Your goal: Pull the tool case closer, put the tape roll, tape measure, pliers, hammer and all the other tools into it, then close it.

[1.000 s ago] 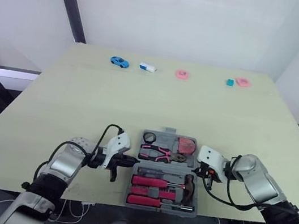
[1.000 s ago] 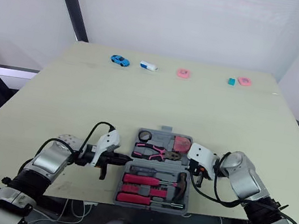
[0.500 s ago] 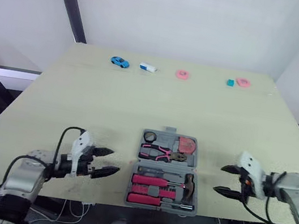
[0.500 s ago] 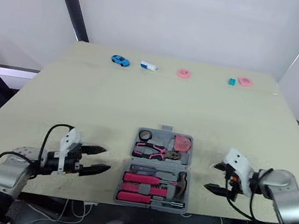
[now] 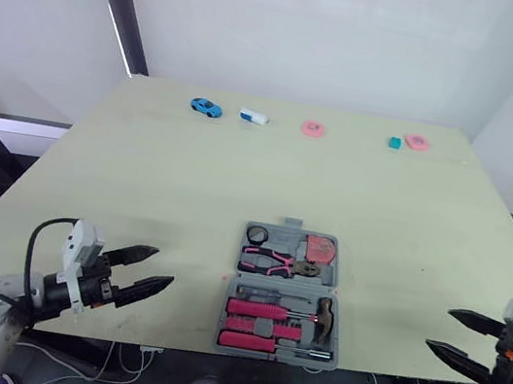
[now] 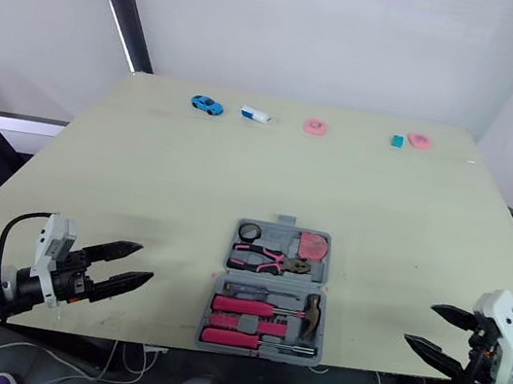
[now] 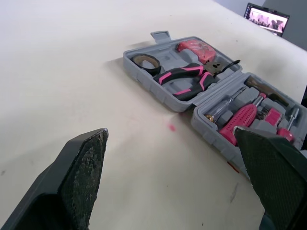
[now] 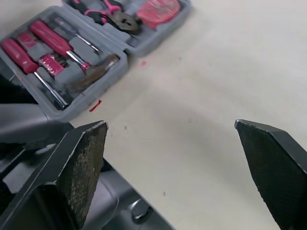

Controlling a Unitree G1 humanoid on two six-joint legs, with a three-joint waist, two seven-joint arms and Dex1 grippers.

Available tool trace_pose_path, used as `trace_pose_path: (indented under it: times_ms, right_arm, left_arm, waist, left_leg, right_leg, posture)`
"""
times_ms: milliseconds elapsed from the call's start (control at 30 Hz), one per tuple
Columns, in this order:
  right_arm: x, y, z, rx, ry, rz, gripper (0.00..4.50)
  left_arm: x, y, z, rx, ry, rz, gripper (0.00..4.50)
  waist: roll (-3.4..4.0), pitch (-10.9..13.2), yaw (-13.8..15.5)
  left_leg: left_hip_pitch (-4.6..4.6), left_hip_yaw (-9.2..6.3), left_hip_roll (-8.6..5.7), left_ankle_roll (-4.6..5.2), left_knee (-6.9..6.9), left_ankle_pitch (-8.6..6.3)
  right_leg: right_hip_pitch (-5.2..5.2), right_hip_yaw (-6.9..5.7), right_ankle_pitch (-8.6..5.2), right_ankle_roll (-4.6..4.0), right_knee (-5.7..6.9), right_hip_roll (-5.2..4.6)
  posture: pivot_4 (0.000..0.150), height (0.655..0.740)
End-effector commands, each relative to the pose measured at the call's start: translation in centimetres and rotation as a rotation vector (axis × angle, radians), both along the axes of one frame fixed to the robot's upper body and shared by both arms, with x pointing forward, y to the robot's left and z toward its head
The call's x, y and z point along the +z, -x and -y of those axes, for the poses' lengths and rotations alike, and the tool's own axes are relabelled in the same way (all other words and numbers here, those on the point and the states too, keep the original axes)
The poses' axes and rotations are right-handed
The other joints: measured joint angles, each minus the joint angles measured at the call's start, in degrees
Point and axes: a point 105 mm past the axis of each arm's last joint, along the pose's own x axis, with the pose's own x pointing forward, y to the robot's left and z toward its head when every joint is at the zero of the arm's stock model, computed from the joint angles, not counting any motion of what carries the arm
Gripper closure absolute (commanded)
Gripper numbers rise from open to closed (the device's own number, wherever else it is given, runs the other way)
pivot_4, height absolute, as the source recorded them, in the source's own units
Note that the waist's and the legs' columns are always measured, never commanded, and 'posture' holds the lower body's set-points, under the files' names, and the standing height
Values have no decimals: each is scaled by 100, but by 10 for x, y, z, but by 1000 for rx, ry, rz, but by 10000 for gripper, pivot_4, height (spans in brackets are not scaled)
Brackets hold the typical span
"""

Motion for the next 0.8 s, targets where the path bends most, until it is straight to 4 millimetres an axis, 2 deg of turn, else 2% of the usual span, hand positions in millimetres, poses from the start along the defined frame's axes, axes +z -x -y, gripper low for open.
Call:
trace_pose_path:
  times_ms: [33,67,200,233,267,400,433,800]
  right_arm:
    - [10,-10,-26,27,-59,-9,294]
    - [11,-13,-32,31,-70,-15,294]
    - [0,-45,-61,19,-104,-125,0]
    - [-2,-51,-65,10,-100,-146,0]
    - [-3,-55,-70,29,-113,-165,0]
    - [-14,-84,-86,52,-94,-255,0]
    - [-16,-88,-89,57,-78,-275,0]
    - [-30,-134,-124,113,-114,-392,0]
  left_arm:
    - [19,-1,26,-124,8,80,305]
    - [20,-2,31,-142,10,80,305]
    - [12,2,64,-312,7,66,11770]
    - [10,2,68,-334,8,63,17830]
    - [8,1,72,-353,4,64,21195]
    - [-5,-4,88,-445,-13,72,42651]
    - [-8,-6,90,-457,-17,75,44546]
    - [-43,-20,106,-508,-103,77,44546]
  waist:
    - [1,0,-5]
    - [1,0,-8]
    - [3,1,-45]
    - [4,2,-35]
    - [3,2,-22]
    - [4,4,0]
    - [4,4,3]
    - [6,4,-19]
  left_leg:
    - [1,1,1,0,1,0]
    - [1,2,1,0,0,0]
    - [2,6,0,0,0,0]
    - [1,9,-1,0,0,0]
    - [-2,7,-3,0,1,0]
    - [-11,-2,-6,1,-6,0]
    - [-13,-2,-6,1,-5,0]
    - [-17,-1,-7,3,-7,0]
  right_leg:
    - [0,1,0,0,1,0]
    - [0,2,0,0,1,0]
    - [-1,6,1,-1,-1,3]
    - [-3,9,1,-1,-1,4]
    - [-5,8,2,-1,0,3]
    - [-6,3,14,-25,-11,7]
    - [-6,3,15,-25,-13,8]
    - [-7,2,29,-5,-18,10]
  posture:
    - [1500,7400]
    - [1500,7400]
    - [1500,7400]
    - [1500,7400]
    - [1500,7400]
    - [1500,7400]
    - [1500,7400]
    - [1500,7400]
